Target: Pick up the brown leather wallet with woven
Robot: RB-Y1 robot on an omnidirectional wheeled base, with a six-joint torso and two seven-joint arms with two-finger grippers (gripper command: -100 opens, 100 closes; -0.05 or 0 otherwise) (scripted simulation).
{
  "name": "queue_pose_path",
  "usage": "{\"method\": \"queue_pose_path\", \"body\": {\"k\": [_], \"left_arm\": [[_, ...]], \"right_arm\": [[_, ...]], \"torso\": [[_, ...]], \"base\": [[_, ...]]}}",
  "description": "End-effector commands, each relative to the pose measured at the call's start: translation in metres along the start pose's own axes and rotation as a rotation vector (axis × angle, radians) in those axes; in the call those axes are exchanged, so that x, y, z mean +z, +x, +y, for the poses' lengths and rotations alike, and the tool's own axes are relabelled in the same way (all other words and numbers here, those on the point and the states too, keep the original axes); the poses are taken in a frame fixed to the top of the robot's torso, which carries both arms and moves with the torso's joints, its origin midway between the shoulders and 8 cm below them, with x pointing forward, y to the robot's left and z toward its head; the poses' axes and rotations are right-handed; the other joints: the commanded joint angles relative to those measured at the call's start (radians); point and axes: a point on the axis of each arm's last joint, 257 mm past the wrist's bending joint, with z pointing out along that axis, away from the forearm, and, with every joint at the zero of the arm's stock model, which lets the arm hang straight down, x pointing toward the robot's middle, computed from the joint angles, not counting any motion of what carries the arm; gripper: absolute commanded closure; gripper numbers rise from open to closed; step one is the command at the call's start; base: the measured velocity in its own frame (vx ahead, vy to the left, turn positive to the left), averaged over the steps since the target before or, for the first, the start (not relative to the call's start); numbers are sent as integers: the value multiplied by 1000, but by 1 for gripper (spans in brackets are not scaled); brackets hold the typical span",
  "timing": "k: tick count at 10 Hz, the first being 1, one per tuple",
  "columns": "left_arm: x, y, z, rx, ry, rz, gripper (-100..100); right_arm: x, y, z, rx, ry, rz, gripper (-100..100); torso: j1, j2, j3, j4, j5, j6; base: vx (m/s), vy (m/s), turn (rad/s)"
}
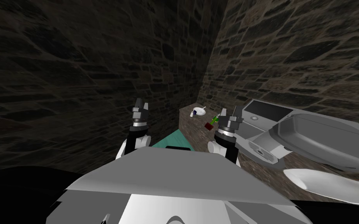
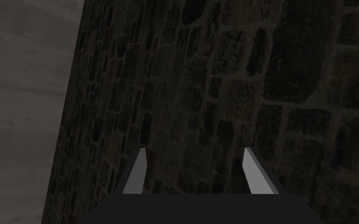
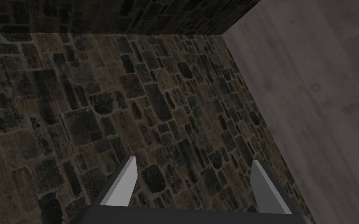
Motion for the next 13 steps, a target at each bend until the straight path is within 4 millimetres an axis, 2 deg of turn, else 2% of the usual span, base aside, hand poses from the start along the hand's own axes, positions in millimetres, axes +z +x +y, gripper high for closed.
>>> {"method": "queue_pose_path", "body": {"k": [1,8,10,13], "left_arm": [[0,0,0,0,0,0,0],[0,0,0,0,0,0,0],[0,0,0,0,0,0,0],[0,0,0,0,0,0,0]], "right_arm": [[-5,9,-7,-20,26,56,-100],[-26,34,-32,-82,117,230,-100],[-45,46,-49,-113,181,317,-100],[-58,56,-59,-143,215,412,-100]], "torso": [[0,0,0,0,0,0],[1,2,1,0,0,0],[0,2,1,0,0,0],[1,2,1,1,0,0]], "base": [[-24,9,18],[-32,12,13],[-35,13,29],[-27,12,13]]}}
